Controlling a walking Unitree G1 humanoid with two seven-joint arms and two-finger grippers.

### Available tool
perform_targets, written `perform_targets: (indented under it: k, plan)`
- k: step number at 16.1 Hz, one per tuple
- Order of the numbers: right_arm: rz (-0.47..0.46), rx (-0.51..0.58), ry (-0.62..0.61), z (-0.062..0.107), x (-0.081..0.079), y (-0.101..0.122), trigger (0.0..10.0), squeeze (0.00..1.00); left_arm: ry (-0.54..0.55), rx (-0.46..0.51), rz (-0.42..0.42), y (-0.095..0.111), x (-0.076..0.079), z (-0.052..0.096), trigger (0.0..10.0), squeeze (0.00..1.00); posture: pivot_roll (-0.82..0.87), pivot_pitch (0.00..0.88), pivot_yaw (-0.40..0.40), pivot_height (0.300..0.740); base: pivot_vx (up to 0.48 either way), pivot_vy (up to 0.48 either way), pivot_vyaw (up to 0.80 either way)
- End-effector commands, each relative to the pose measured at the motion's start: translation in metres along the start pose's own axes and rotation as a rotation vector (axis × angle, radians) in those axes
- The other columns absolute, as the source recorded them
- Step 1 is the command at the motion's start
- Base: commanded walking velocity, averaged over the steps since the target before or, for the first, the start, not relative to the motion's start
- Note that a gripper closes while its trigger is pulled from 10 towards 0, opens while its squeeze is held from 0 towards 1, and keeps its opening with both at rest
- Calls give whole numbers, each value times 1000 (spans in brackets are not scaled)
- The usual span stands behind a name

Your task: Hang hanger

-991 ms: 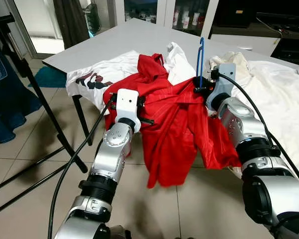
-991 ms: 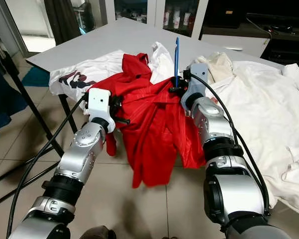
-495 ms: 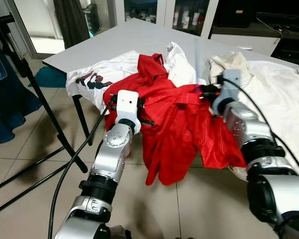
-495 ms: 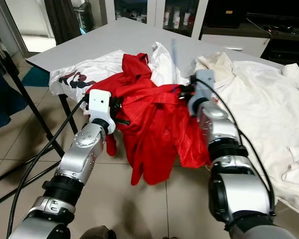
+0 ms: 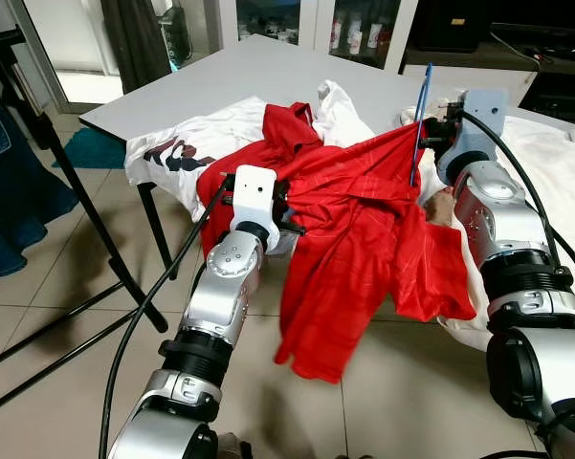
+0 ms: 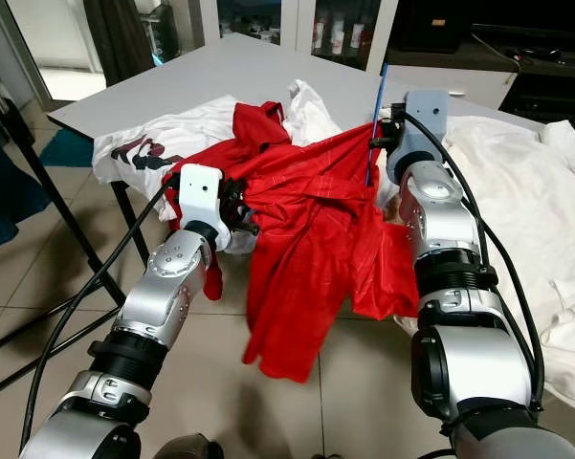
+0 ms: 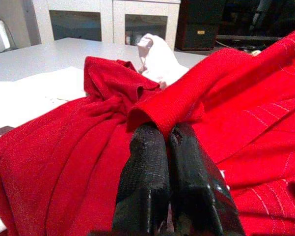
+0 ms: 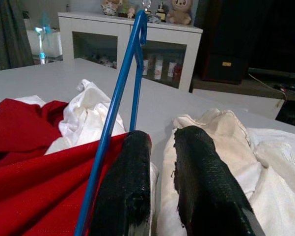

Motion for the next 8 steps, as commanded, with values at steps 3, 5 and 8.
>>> perform_targets:
  k: [3, 5, 8]
  plan:
    - [34, -80, 145, 1, -7, -3, 10000, 35, 24, -13, 2, -3, -6, 1, 10000, 0, 104, 0, -7, 740, 0, 0, 0]
    - [177, -216, 359, 12, -31, -32, 10000, 216, 24, -15, -1, -4, -7, 1, 10000, 0, 103, 0, -4, 740, 0, 0, 0]
    - [166, -219, 289, 12, -27, -38, 10000, 973, 23, -11, -2, -2, -6, 0, 10000, 0, 103, 0, -4, 740, 0, 0, 0]
Point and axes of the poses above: a point about 5 cm out from each wrist's last joint towards the gripper, its own z axis pointing back from the gripper into the wrist, its own y axis along the axis of the wrist's last joint, x = y × z, the point moved 1 cm from there along -z, pointing out of the wrist towards the gripper, and after that the axes turned 3 degrees about z, right-handed, at the moved point
